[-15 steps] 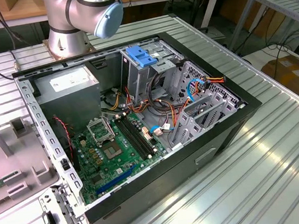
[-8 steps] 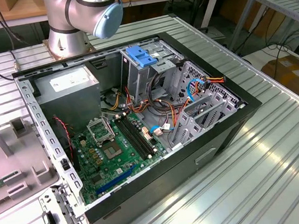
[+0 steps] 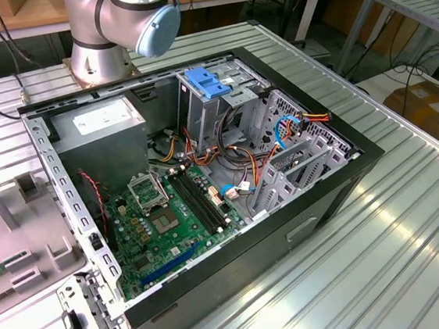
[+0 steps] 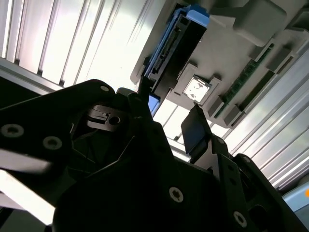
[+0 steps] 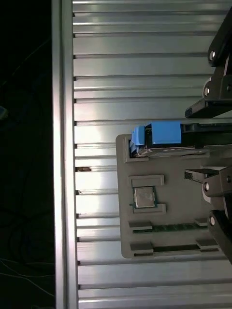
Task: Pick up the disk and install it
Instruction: 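Pick up the disk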
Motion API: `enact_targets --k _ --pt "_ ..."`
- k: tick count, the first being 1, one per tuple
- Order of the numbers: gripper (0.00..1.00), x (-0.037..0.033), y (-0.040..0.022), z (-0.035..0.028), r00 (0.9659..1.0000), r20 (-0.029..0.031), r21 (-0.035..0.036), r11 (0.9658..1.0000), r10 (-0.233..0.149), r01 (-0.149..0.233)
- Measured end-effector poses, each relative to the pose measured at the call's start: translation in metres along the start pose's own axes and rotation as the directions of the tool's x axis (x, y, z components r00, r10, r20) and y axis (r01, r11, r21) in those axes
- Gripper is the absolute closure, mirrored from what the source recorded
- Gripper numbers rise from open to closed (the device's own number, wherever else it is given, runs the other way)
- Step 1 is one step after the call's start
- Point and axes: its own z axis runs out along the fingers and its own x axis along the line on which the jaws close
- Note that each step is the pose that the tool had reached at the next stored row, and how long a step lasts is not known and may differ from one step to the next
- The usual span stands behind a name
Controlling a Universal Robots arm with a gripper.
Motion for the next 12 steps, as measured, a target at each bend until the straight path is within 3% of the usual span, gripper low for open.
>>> enact_targets --k 4,12 --pt "0.46 -0.0043 0.0012 0.0064 0.9999 0.0000 -0.0003 0.9999 -0.013 0.013" --pt "0.46 -0.0046 0.0023 0.0195 0.9996 0.0001 -0.0008 0.9996 -0.028 0.028"
